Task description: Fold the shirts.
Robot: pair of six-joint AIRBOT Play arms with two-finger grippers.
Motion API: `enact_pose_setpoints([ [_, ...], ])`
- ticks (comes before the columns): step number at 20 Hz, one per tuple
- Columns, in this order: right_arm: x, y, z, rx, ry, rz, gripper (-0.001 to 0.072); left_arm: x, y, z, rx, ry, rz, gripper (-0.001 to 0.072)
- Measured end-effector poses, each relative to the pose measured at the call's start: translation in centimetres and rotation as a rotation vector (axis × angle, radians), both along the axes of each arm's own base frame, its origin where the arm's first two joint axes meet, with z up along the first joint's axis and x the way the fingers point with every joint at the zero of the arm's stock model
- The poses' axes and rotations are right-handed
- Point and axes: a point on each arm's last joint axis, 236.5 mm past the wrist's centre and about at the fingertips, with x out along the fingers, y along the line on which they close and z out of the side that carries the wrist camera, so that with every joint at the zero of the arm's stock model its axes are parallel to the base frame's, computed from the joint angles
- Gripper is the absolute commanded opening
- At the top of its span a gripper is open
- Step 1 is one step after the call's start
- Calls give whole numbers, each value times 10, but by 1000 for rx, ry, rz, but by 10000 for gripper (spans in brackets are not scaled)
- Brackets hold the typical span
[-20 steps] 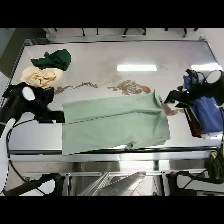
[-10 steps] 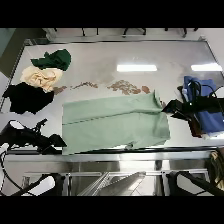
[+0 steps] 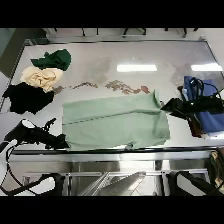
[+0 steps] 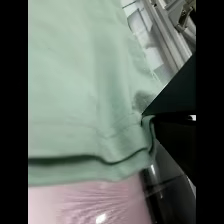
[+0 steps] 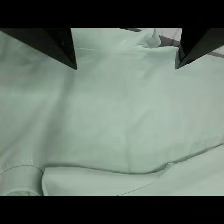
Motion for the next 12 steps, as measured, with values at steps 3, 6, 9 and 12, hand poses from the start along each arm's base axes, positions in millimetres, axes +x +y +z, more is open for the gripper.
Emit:
enact_pose_setpoints([
  [3,-24,-17,-30,-64,86,10,698,18,6,24,79,-61,-42,15],
  [6,-50,-36,-65,-73,173,-41,699,33,17,50,164,-137,-31,15],
  [9,-82,-55,-102,-52,258,-124,698,37,22,68,213,-186,-3,15],
  [12,-106,-48,-127,11,297,-164,697,34,23,73,228,-201,9,15],
])
